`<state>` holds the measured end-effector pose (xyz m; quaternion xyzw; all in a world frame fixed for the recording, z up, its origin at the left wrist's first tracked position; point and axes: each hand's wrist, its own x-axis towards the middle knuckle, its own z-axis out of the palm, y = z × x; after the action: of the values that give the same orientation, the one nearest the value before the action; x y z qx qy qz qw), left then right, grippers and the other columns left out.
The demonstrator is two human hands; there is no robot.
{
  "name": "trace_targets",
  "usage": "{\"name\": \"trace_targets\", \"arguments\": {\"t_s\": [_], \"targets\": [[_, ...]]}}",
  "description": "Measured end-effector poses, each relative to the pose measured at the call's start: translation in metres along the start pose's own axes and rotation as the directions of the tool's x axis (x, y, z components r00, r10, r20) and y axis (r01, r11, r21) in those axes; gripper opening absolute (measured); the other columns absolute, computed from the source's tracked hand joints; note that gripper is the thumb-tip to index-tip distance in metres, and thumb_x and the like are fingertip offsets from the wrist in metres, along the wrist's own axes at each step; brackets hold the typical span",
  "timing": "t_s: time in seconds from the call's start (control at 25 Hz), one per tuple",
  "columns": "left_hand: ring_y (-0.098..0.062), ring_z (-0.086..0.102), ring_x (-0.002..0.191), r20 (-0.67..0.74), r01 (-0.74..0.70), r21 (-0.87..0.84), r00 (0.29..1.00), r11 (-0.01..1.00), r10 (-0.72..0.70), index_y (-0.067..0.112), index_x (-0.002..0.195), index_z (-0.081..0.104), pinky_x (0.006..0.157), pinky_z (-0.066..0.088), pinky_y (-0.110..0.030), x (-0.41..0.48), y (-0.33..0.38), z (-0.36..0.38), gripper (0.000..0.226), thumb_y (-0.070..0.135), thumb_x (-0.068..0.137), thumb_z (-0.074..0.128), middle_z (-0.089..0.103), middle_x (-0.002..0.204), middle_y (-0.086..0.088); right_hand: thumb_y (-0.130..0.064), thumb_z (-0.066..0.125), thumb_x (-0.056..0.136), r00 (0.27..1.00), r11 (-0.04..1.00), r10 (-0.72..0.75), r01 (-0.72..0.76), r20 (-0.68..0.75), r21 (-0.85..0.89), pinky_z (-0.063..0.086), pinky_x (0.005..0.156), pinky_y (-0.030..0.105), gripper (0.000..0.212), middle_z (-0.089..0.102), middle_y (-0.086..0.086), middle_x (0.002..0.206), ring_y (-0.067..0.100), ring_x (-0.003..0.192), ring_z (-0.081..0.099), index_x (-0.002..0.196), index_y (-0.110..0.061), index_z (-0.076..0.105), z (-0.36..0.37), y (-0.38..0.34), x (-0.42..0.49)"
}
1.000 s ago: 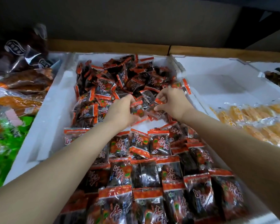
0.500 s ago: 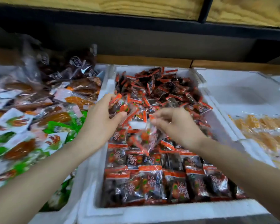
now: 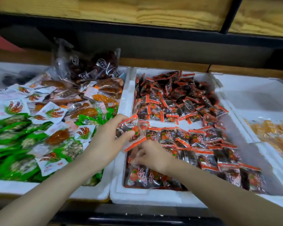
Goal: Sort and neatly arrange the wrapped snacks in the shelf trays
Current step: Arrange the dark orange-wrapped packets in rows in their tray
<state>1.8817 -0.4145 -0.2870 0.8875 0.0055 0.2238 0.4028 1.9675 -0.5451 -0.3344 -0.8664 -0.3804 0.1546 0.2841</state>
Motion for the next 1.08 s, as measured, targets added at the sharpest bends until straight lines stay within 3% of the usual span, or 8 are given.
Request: {"name": "trace_targets", "arguments": {"t_s": [0.16,0.36,0.48,0.64,0.72,0.8,0.96,1.08], "targets": [[-0.028,0.060,0.085,0.024,0.103,-0.094,0.995,0.990,-0.101,0.032,0.100,0.049,0.075,0.045,-0.036,-0.008,-0.010,0.000,0.015,0.021,0.093,0.057,0.065,0.093,-0.013,-0.017,0.077,0.075,0.999,0.996,0.037,-0.034,-0.033,0.080,0.052,0.083,0.027,0.045,0.067,0.000,0.100,0.012,0.090,0.063,0.114,-0.011,0.056,-0.007,0.000,-0.006],[-0.016,0.064,0.071,0.121,0.186,-0.200,0.979,0.962,-0.164,0.022,0.091,0.051,0.059,0.049,-0.023,-0.011,-0.010,0.001,0.018,0.017,0.084,0.068,0.068,0.089,0.000,-0.012,0.078,0.073,0.999,0.987,-0.038,0.037,-0.001,0.154,0.044,0.087,0.010,0.098,0.038,-0.025,0.114,-0.009,0.099,0.049,0.142,-0.036,0.012,-0.037,-0.019,-0.037],[-0.012,0.062,0.063,0.120,0.156,-0.248,0.984,0.956,-0.129,0.024,0.086,0.051,0.062,0.051,-0.035,-0.009,-0.003,0.011,0.020,0.013,0.083,0.068,0.066,0.086,-0.002,-0.011,0.076,0.075,0.995,0.950,-0.069,0.042,0.077,0.311,0.051,0.078,0.012,0.086,0.048,-0.027,0.109,-0.013,0.086,0.060,0.131,-0.043,0.020,-0.045,-0.023,-0.055],[-0.021,0.067,0.068,0.116,0.226,-0.452,0.974,0.863,-0.194,0.016,0.089,0.042,0.069,0.057,-0.042,-0.008,0.013,0.031,0.024,0.013,0.086,0.065,0.062,0.093,-0.008,-0.018,0.066,0.083,0.988,0.824,0.126,-0.054,-0.089,0.564,0.053,0.064,0.018,0.018,0.071,-0.007,0.079,0.002,0.062,0.064,0.100,-0.018,0.064,-0.050,-0.008,-0.063],[-0.016,0.066,0.075,0.095,0.165,-0.318,0.985,0.934,-0.142,0.021,0.094,0.041,0.074,0.056,-0.035,-0.009,0.012,0.037,0.027,0.021,0.086,0.067,0.064,0.093,0.000,-0.018,0.064,0.084,0.965,0.704,0.224,-0.065,-0.134,0.707,0.047,0.056,0.011,0.003,0.069,-0.007,0.064,0.000,0.056,0.060,0.082,-0.016,0.064,-0.054,-0.002,-0.064],[-0.002,0.057,0.077,0.171,0.003,0.048,0.985,0.999,-0.012,0.027,0.113,0.040,0.070,0.045,-0.020,-0.013,0.008,0.039,0.034,0.029,0.088,0.064,0.060,0.110,0.006,-0.018,0.063,0.085,0.922,0.733,0.289,-0.040,-0.259,0.679,0.044,0.055,0.009,0.008,0.064,-0.009,0.057,-0.002,0.053,0.057,0.078,-0.014,0.061,-0.060,0.008,-0.062],[-0.009,0.047,0.111,0.473,-0.251,0.446,0.881,0.859,0.012,0.021,0.147,0.017,0.087,0.034,-0.019,-0.021,-0.004,0.045,0.067,0.033,0.094,0.056,0.042,0.141,0.000,-0.019,0.066,0.086,0.878,0.960,0.180,-0.057,-0.443,0.275,0.041,0.066,0.012,0.015,0.062,-0.010,0.072,-0.001,0.069,0.056,0.072,-0.022,0.062,-0.065,0.024,-0.051],[-0.018,0.039,0.123,0.530,-0.387,0.586,0.848,0.712,0.024,0.016,0.143,0.032,0.099,0.031,-0.028,-0.017,-0.006,0.047,0.058,0.034,0.093,0.056,0.044,0.134,-0.003,-0.018,0.065,0.087,0.897,0.982,0.143,-0.076,-0.418,0.173,0.041,0.063,0.012,0.008,0.064,-0.004,0.078,0.002,0.068,0.056,0.080,-0.013,0.064,-0.065,0.031,-0.047]]}}
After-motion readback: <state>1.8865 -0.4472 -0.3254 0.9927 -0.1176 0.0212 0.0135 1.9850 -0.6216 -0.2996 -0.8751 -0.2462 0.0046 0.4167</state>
